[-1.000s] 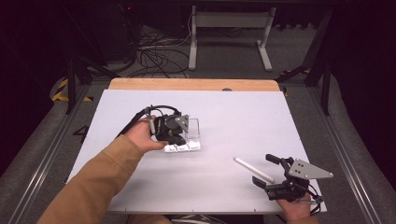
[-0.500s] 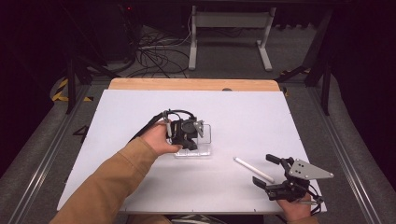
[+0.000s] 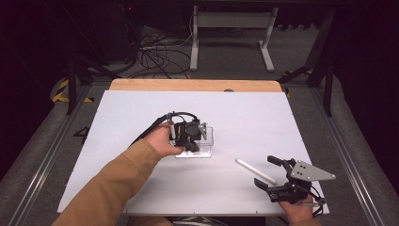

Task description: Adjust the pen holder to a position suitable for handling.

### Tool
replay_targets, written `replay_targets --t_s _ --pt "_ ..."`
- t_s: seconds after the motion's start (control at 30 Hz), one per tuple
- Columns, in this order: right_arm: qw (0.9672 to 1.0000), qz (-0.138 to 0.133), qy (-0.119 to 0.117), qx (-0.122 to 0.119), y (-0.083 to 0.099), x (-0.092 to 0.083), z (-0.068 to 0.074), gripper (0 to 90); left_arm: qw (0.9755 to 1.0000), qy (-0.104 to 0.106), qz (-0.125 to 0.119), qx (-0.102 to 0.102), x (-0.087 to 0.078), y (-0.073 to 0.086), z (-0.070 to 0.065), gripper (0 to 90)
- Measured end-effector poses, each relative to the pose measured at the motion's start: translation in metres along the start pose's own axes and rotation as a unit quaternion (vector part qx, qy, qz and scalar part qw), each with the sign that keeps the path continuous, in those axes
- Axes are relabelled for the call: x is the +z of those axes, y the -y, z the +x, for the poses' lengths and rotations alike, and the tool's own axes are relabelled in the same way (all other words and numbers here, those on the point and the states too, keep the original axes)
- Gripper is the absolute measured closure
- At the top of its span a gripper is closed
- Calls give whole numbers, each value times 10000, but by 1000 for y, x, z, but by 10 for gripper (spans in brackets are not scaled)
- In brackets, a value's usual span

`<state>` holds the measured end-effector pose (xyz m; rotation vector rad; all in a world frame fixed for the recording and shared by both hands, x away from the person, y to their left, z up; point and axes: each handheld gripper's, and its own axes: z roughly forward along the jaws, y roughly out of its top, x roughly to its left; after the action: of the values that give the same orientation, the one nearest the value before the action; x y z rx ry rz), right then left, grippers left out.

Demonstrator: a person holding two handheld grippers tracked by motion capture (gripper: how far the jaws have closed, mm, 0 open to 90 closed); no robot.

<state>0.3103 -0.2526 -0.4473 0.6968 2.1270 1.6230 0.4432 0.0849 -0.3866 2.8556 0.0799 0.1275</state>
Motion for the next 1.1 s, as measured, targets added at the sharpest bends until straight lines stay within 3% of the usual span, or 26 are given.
replay_targets --t_s 0.57,0.63,0.7,0.83,0.9,0.93,1.03,1.1 --pt "10000 37 11 23 1 1 -1 79 9998 98 -160 98 0 4 3 877" --pt "10000 23 6 8 1 1 -1 79 9997 51 -184 125 0 4 3 857" --pt "10000 27 9 24 1 0 -1 79 9997 48 -248 26 -3 6 6 741" --pt "10000 19 12 24 1 0 -2 79 9986 40 -525 -81 -17 12 3 667" --pt "10000 6 22 22 0 0 -2 79 9964 -53 -834 -147 -29 18 0 630" --pt "10000 0 27 17 0 0 -1 79 9940 -87 -1065 -225 -36 22 -2 602" --pt "10000 2 52 19 -1 -1 -2 79 9840 -226 -1723 -405 -54 35 -7 492" --pt "10000 1 78 9 -1 -1 -3 78 9775 -304 -2023 -512 -62 43 -11 443"
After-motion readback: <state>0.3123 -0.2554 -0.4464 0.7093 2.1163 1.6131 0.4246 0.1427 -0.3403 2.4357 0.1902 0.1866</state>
